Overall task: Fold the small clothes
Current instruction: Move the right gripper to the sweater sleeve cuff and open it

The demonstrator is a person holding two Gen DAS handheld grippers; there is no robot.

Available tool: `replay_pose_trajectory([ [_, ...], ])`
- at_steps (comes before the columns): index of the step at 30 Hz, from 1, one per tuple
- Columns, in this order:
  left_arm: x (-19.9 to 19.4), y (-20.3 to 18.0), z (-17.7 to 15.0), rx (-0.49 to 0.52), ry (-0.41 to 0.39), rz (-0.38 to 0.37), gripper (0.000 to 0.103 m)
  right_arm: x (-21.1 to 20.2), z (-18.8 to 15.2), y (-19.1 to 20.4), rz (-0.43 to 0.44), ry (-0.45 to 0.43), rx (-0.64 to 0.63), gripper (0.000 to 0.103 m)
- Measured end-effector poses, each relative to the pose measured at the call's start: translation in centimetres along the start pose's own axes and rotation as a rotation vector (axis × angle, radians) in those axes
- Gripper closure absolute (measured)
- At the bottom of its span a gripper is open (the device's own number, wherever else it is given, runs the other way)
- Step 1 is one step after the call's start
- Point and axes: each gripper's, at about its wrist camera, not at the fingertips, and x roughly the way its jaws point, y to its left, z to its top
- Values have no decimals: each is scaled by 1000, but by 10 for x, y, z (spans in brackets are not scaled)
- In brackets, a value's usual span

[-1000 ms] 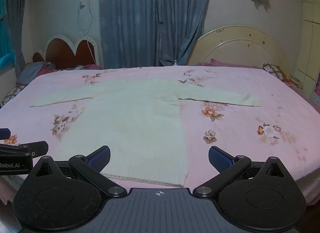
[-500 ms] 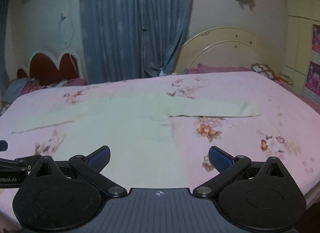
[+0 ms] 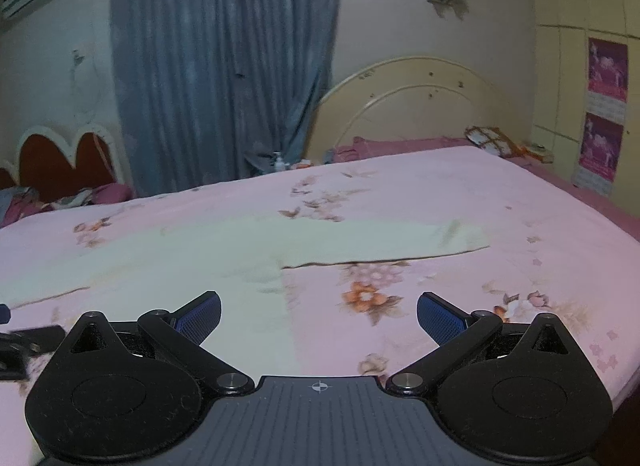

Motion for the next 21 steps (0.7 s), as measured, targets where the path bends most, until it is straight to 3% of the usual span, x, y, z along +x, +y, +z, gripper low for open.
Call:
replay_pose_trajectory([
  [3, 26, -5, 15, -19, 7, 14, 12, 27, 10, -30, -22, -3, 48, 0],
  [9, 92, -22, 46, -34, 54, 82, 11, 96, 40, -97, -61, -13, 125, 1],
  [12, 127, -31, 57, -45, 79, 119, 11, 138, 53, -134, -80, 25, 165, 40],
  [15, 160, -38, 67, -59, 107, 159, 10, 176, 60, -171, -91, 52, 226, 40],
  [17, 178, -42, 70, -67, 127, 181, 10, 200, 60, -192, -92, 70, 260, 50],
  [18, 186, -43, 71, -67, 140, 191, 10, 213, 59, -204, -94, 86, 286, 62],
  [19, 192, -46, 71, -66, 150, 199, 10, 224, 58, -215, -97, 99, 315, 68],
  [21, 205, -51, 70, -59, 176, 215, 10, 243, 53, -235, -104, 123, 369, 68],
])
